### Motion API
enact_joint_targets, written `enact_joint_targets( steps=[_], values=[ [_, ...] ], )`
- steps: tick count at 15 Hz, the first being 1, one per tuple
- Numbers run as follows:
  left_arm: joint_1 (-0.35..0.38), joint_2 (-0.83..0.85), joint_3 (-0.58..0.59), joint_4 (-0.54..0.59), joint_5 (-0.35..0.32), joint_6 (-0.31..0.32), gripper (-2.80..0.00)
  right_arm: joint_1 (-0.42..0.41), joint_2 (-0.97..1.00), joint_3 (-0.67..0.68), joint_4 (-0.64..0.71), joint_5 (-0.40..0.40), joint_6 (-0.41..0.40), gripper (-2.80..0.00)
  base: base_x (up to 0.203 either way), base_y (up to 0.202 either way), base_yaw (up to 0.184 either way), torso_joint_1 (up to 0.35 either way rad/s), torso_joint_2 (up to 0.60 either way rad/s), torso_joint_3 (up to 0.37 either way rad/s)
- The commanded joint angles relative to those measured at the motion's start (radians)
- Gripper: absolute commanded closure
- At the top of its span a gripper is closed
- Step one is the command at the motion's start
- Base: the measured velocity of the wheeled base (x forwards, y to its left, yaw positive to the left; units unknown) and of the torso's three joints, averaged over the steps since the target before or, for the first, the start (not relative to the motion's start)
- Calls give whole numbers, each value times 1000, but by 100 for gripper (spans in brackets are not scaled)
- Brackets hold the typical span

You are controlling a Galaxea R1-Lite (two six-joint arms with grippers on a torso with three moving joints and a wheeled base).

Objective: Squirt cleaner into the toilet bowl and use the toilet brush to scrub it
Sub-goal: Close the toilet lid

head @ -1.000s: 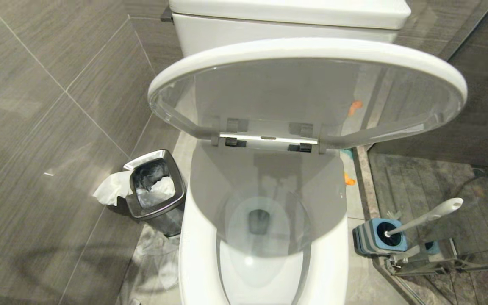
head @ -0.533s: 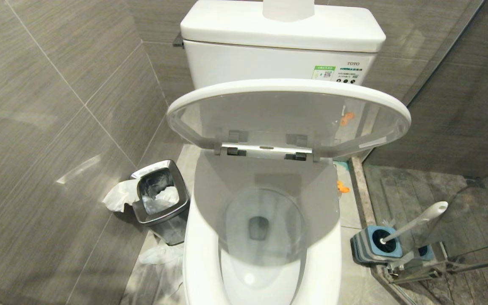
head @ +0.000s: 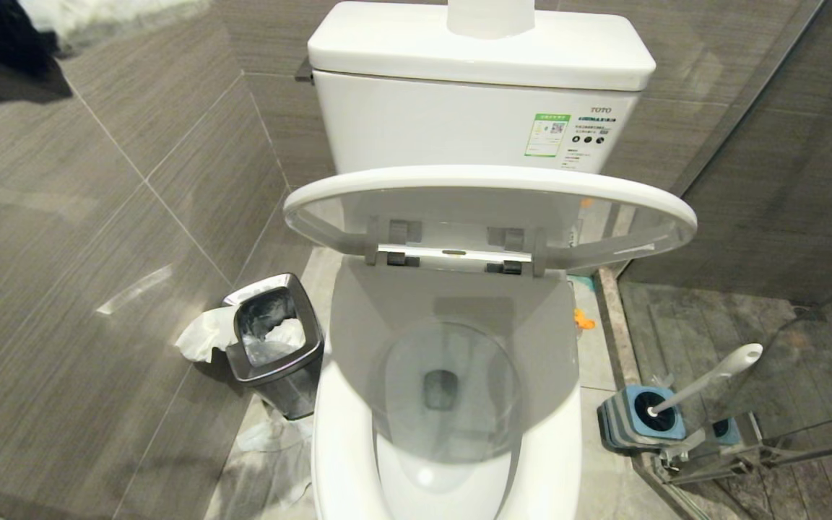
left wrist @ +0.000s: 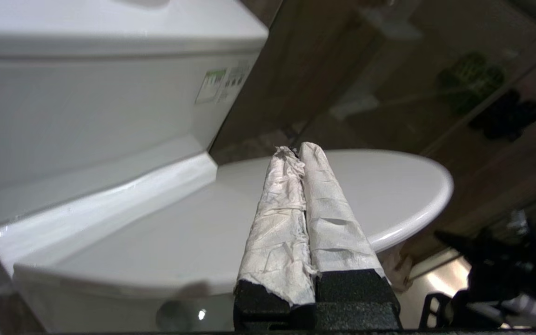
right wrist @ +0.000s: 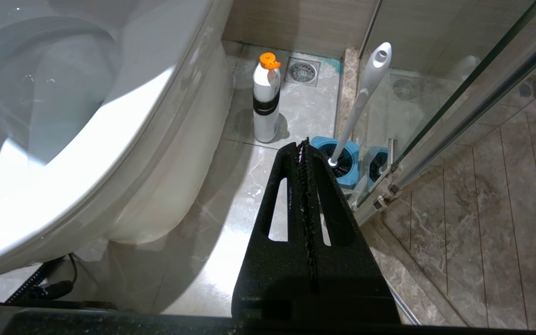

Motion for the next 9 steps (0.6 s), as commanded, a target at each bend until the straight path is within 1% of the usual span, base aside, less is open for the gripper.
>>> enact_joint_targets(
  steps=[1,4,5,7,9],
  values=[
    [-15,67,108,-6,-14,79,0,0,1,0,0,0,0,0,0,0,0,0,0,0],
    [-38,118,233,-6,-31,188,0,0,1,0,0,0,0,0,0,0,0,0,0,0],
    [-41,118,295,-7,-32,223,0,0,1,0,0,0,0,0,0,0,0,0,0,0],
    [-44,101,448,-9,-32,289,0,0,1,0,0,0,0,0,0,0,0,0,0,0],
    [-48,51,613,-10,-33,322,0,-1,1,0,0,0,0,0,0,0,0,0,0,0]
  ],
)
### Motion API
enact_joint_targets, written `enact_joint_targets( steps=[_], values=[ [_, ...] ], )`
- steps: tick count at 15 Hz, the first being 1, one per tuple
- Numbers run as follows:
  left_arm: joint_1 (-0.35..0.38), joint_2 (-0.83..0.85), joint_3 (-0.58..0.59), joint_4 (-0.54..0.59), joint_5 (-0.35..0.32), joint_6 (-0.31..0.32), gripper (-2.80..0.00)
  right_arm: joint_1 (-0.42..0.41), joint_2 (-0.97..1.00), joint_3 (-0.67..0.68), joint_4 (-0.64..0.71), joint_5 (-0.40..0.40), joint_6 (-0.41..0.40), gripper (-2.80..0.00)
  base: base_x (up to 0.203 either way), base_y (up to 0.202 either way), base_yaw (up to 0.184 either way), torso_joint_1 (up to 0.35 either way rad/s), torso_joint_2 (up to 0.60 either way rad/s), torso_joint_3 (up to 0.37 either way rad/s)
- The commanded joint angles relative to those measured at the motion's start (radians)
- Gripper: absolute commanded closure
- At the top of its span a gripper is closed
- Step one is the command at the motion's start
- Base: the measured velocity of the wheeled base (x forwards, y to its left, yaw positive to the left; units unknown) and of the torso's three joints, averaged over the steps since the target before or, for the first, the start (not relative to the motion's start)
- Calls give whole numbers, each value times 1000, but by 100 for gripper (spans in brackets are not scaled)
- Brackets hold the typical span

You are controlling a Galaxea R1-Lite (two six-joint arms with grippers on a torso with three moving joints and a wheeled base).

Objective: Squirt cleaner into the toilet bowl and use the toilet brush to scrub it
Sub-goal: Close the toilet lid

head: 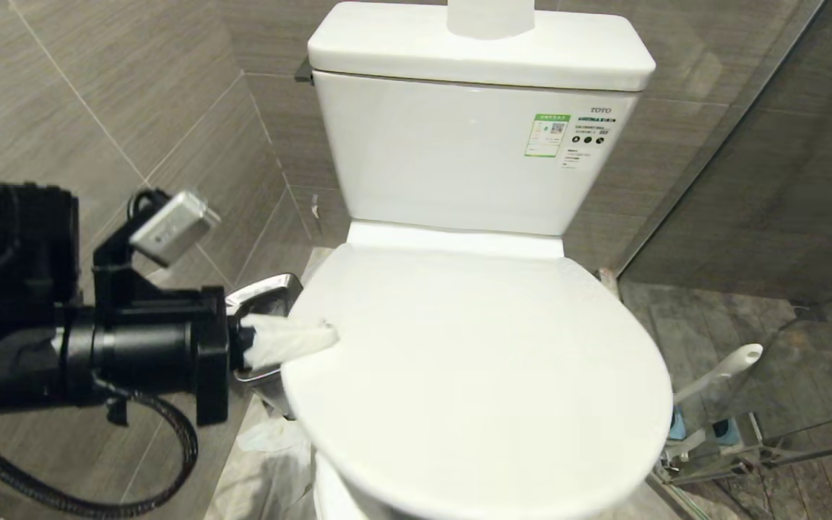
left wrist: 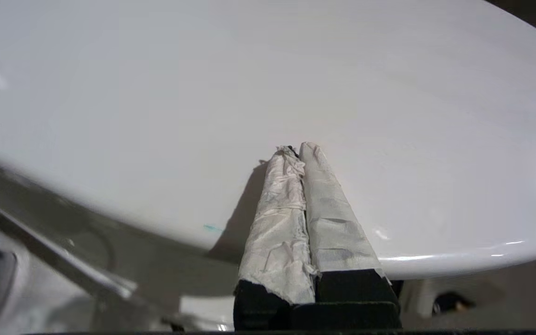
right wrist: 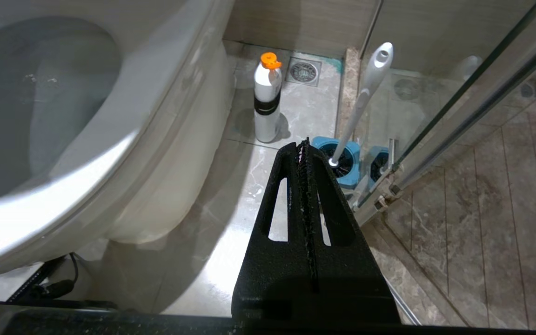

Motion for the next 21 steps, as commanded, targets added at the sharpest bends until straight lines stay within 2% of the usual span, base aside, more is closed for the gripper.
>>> enact_joint_targets(
  steps=[1,5,8,11,14,16,18,19,21],
  values=[
    [-5,-67,202,3,-5,17,0,1,0,1,0,0,0,0,0,0,0,0,0,0],
    [-5,-137,477,1,-2,21,0,1,0,0,0,0,0,0,0,0,0,0,0,0],
    [2,-146,557,-2,-2,-20,0,1,0,0,0,0,0,0,0,0,0,0,0,0],
    [50,-155,463,-92,-2,-100,0,0,0,0,0,0,0,0,0,0,0,0,0,0],
    [82,-156,327,-176,15,-277,0,1,0,0,0,0,0,0,0,0,0,0,0,0],
    [103,-150,236,-196,33,-338,0,1,0,0,0,0,0,0,0,0,0,0,0,0],
    [107,-137,154,-198,45,-360,0,-1,0,0,0,0,0,0,0,0,0,0,0,0],
    [103,-110,142,-202,49,-350,0,0,0,0,0,0,0,0,0,0,0,0,0,0],
    [99,-35,122,-228,51,-271,0,1,0,0,0,0,0,0,0,0,0,0,0,0]
  ],
)
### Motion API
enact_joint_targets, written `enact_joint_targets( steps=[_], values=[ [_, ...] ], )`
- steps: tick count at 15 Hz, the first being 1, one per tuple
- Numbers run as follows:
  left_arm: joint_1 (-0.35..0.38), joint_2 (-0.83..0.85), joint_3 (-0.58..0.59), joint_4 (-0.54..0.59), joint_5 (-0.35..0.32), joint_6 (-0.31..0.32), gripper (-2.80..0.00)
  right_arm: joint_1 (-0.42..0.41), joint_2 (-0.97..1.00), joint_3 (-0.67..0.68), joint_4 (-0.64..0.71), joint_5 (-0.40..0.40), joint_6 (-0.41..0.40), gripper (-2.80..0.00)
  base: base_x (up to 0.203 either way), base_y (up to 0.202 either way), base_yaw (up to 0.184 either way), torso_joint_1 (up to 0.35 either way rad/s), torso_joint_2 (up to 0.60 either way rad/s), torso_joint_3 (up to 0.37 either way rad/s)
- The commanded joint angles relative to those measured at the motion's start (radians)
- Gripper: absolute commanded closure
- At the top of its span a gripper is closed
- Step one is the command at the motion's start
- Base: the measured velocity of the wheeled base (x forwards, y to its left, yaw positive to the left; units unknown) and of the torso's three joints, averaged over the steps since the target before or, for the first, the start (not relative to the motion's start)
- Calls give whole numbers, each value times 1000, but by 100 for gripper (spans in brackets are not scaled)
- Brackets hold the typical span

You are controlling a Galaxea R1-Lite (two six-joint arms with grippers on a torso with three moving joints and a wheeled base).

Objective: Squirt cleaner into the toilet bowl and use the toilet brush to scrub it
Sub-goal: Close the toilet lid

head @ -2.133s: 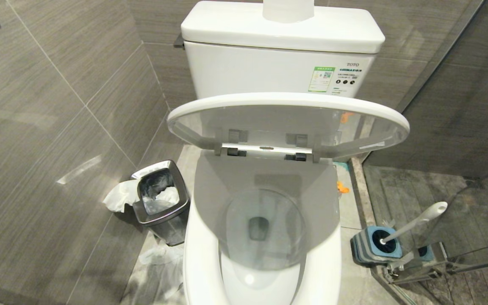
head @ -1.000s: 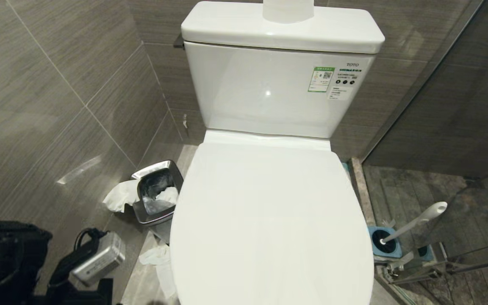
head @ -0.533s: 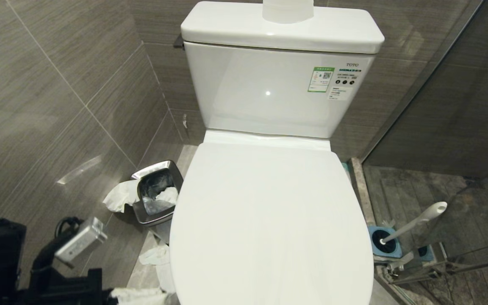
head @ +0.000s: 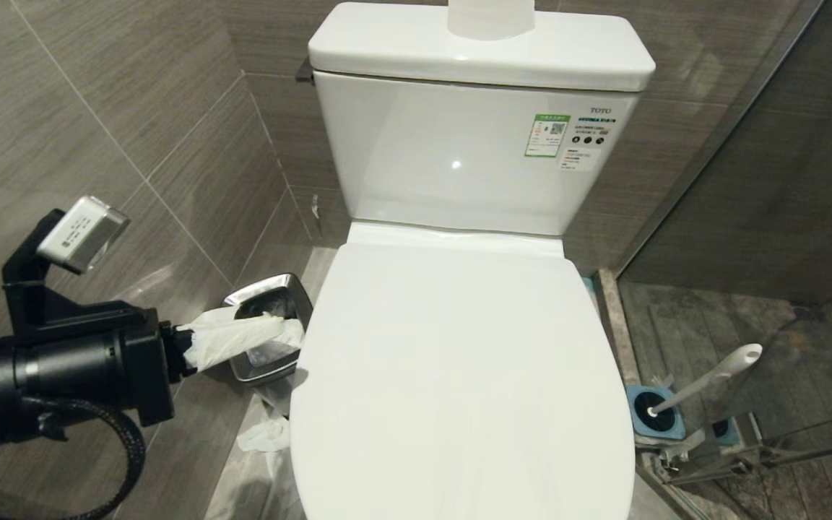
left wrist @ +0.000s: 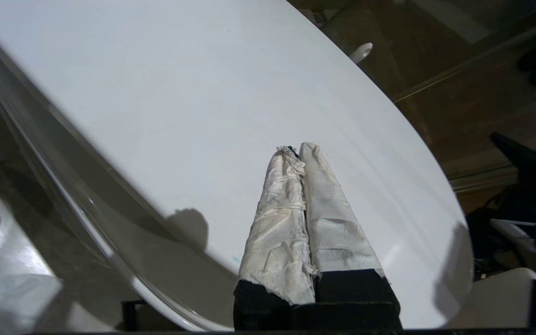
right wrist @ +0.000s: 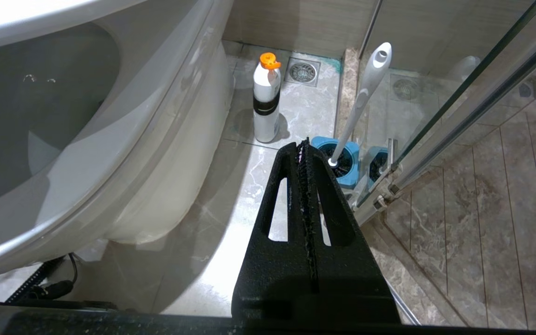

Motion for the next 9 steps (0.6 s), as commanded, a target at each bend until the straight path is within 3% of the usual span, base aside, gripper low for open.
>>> enact_joint_targets(
  steps=[1,3,6,8,9],
  values=[
    [-13,116,-46,-25,-1,92,0,1,1,1,0,0,0,0,0,0,0,0,0,0],
    [-55,193,-84,-35,35,177,0,1,1,0,0,0,0,0,0,0,0,0,0,0],
    [-89,232,-77,-28,125,364,0,1,1,1,0,0,0,0,0,0,0,0,0,0],
    [-91,239,-41,31,136,502,0,1,1,0,0,0,0,0,0,0,0,0,0,0],
    [-93,261,-30,73,141,530,0,1,1,0,0,0,0,0,0,0,0,0,0,0]
  ],
)
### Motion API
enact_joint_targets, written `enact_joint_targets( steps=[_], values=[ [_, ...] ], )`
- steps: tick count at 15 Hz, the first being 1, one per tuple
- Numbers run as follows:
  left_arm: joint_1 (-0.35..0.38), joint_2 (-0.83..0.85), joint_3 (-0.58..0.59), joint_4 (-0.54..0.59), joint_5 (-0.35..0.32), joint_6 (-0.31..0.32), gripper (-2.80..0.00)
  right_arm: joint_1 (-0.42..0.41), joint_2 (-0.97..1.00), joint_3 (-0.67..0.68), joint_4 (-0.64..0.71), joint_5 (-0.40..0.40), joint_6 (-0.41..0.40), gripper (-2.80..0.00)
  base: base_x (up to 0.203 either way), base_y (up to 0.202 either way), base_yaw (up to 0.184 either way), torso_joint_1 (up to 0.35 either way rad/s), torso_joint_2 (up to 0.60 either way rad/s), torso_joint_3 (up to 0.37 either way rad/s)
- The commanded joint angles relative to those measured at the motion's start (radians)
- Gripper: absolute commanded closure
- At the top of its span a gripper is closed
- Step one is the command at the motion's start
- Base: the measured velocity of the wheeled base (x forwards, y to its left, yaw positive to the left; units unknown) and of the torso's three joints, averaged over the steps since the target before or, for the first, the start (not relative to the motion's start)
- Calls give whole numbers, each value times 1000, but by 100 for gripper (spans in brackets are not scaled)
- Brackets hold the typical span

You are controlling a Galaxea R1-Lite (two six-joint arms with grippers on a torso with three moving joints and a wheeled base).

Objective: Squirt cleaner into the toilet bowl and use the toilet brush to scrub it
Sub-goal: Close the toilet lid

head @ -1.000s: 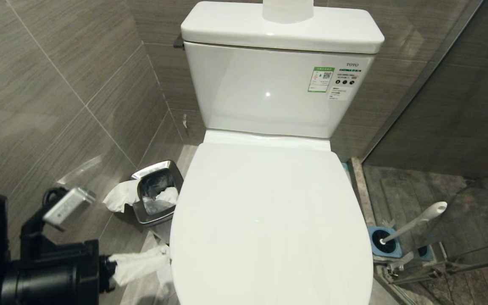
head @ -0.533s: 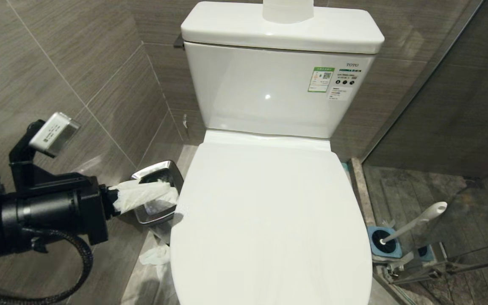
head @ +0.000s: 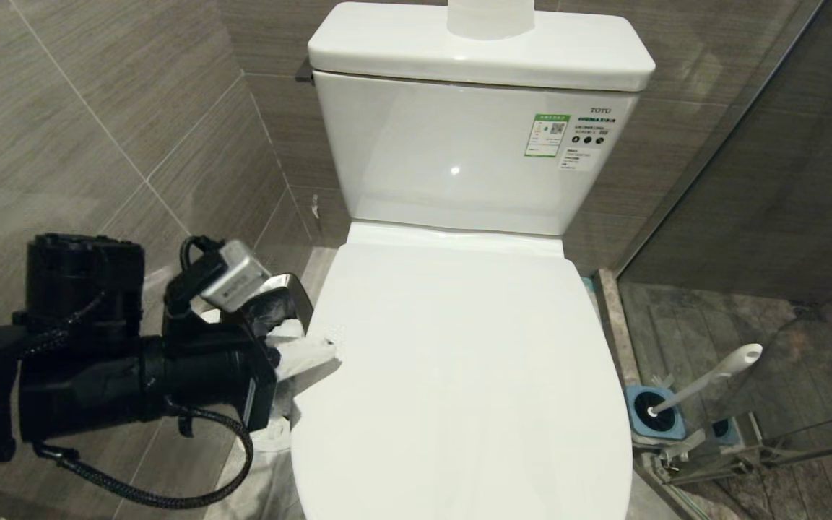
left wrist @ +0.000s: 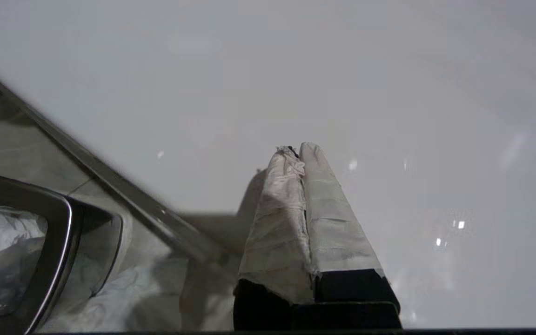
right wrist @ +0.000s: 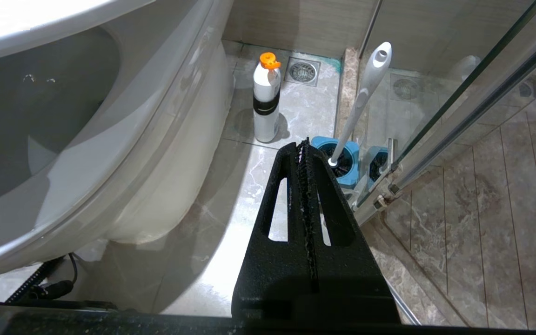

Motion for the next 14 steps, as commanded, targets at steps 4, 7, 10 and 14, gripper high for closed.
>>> enact_joint_targets(
  steps=[4,7,10,14],
  values=[
    [-35,142,74,190,-3,32,0,0,1,1,0,0,-1,0,0,0,0,0,0,0],
    [-64,250,70,260,-5,-16,0,0,1,1,0,0,-1,0,0,0,0,0,0,0],
    [-104,330,58,265,-5,-38,0,0,1,0,0,0,-1,0,0,0,0,0,0,0],
    [-138,392,37,268,-5,-54,0,0,1,0,0,0,-1,0,0,0,0,0,0,0]
  ],
)
